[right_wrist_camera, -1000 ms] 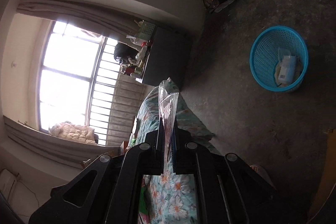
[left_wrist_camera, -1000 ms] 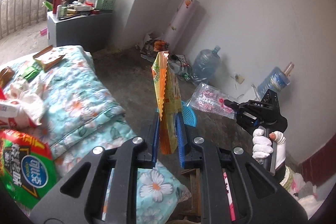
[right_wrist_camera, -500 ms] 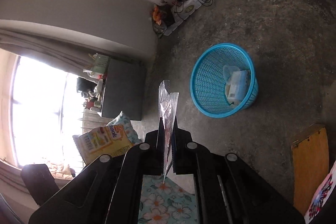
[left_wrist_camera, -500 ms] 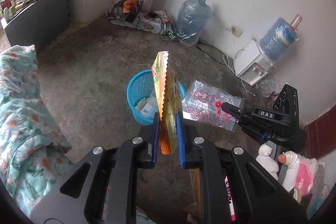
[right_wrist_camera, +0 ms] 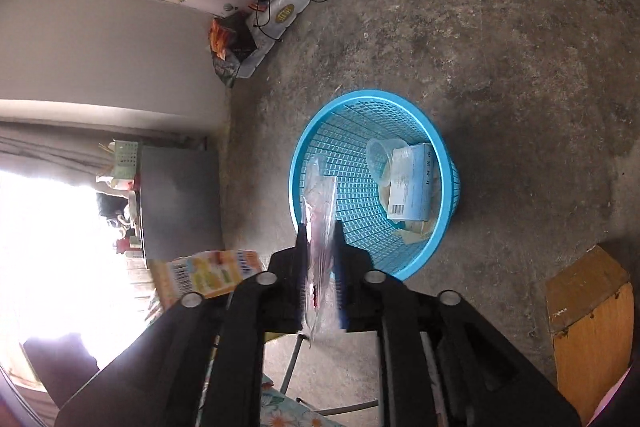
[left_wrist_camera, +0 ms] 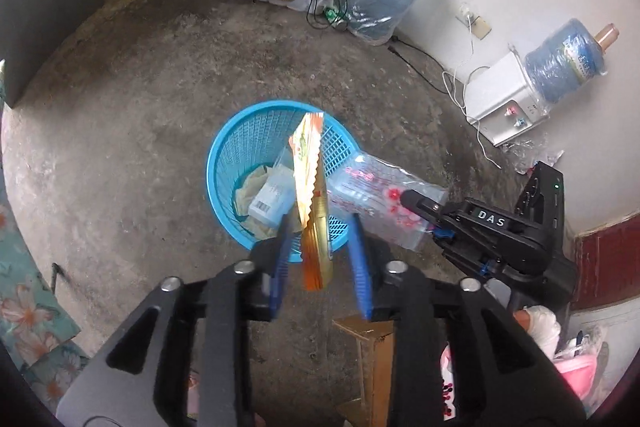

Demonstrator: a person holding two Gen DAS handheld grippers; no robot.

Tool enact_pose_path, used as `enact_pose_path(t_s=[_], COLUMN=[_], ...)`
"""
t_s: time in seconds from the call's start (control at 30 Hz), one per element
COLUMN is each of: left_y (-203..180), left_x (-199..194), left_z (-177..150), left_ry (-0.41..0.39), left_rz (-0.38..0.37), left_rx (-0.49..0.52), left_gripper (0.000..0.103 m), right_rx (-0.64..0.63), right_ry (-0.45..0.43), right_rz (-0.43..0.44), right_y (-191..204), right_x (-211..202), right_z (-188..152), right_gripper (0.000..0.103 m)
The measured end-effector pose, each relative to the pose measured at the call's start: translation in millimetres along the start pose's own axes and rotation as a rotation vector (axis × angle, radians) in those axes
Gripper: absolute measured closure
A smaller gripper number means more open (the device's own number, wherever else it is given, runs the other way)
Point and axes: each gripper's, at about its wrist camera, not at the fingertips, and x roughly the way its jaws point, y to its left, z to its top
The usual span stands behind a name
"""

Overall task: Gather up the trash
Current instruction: 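Carry the orange packet and clear bag over the wastebasket and open both grippers, then withdraw both open grippers from the wastebasket back toward the bed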

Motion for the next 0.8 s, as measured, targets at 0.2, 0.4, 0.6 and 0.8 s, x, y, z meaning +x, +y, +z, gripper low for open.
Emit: enact_pose_path(t_s=[0.2,0.4,0.6,0.8], left_y=[14,16,20,43], left_x=[7,-33,-114,-202], left_z=[-4,-11,-42,-101], left_ry=[-0.02,-0.081,-0.108,-0.204], left_rz=[-0.011,-0.034,-0.153,-0.222], left_rx=[-0.046,0.001,-0.017,-0.096], left_gripper=[0.056,0.053,0.053,0.046], right_rx=[0.083,0.073,-0.046,-0.288], right_ry=[0.06,0.044,0.036,0.063], right_rz=[-0.121,-0.113,-0.061,-0.05], right_y=[-34,-47,-23,40], right_x=[44,33,-7,-43], right_z=[-2,-16,-34,-66], right_gripper=[0.058,0.058,0.051,0.047])
